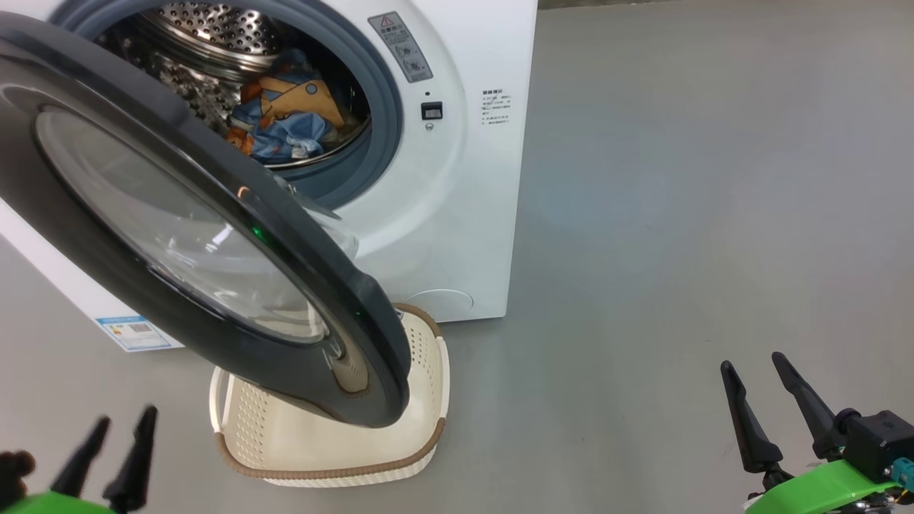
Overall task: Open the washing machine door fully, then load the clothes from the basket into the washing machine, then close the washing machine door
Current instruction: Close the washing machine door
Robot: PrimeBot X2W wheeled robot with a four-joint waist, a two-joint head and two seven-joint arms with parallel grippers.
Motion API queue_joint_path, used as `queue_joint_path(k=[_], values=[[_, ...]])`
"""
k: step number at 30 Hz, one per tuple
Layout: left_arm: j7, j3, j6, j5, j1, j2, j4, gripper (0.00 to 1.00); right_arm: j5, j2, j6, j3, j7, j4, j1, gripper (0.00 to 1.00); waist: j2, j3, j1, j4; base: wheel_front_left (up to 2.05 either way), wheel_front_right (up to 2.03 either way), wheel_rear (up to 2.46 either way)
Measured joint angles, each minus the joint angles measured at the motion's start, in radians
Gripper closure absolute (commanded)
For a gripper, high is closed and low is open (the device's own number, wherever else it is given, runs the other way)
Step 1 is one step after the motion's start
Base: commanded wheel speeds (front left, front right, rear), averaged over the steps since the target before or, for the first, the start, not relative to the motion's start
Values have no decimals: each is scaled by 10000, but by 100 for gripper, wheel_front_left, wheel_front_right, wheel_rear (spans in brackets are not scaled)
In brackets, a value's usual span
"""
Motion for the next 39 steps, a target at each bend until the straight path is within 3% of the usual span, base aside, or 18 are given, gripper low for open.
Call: queue_joint_path(k=[7,11,15,24,39], values=[[-46,2311,0,3120,604,-1290,-696,0,2,-2,0,-88,-2,19,-1,0,0,43,0,11,0,0,0],[-48,2968,-2,4934,979,-1923,-1266,0,2,4,0,-157,-2,19,-2,0,0,101,0,4,0,0,0],[-67,3223,-12,6009,1139,-2504,-1546,0,2,13,0,-201,0,21,-3,0,0,161,0,-2,0,0,0],[-71,3760,-12,6748,1281,-3118,-1737,0,2,40,0,-290,0,23,-6,0,0,221,0,-41,0,0,0],[-71,4102,-12,6748,1400,-3319,-1509,0,0,284,0,-439,0,115,8,0,0,131,0,-168,0,0,0]])
